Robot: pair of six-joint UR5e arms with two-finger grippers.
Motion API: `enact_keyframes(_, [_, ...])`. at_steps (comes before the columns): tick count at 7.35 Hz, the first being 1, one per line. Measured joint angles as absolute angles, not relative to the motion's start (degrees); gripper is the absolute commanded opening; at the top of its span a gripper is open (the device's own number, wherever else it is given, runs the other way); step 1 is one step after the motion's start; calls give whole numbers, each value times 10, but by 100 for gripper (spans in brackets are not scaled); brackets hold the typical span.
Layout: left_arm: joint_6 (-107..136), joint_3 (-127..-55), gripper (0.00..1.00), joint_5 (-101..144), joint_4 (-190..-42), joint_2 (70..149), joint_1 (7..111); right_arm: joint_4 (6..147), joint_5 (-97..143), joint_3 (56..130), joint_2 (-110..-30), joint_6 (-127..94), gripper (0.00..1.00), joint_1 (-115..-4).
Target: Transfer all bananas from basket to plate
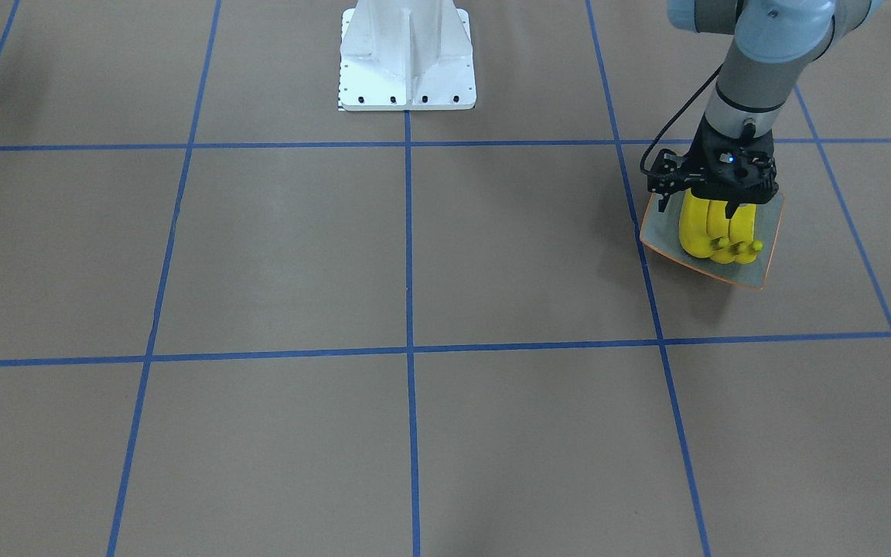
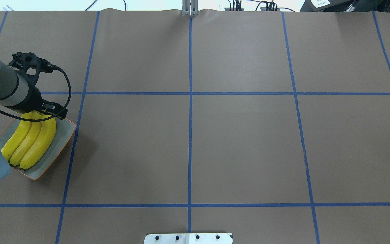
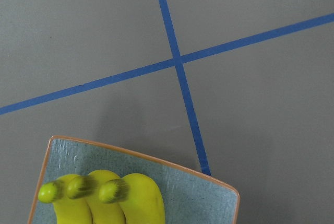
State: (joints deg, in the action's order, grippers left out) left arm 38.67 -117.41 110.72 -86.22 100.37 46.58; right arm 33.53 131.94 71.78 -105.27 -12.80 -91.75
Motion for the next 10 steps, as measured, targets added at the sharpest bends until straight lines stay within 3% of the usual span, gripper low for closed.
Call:
enact_keyframes(1, [387, -1174, 100, 1107, -862, 1004, 466, 336, 1314, 712, -1049, -125, 75, -918])
enact_keyframes(2, [387, -1174, 100, 1107, -862, 1003, 466, 336, 1310, 707, -1047, -124, 47, -918])
enact_keyframes(3, [387, -1174, 100, 1107, -862, 1003, 466, 336, 1309, 705, -1046, -124, 4, -918])
enact_keyframes(4, [387, -1174, 100, 1107, -862, 1003, 466, 336, 1308, 704, -1045, -125, 0, -918])
enact_keyframes(10, [390, -1180, 100, 1107, -862, 1003, 467, 341, 1350, 712, -1031, -117, 0, -951])
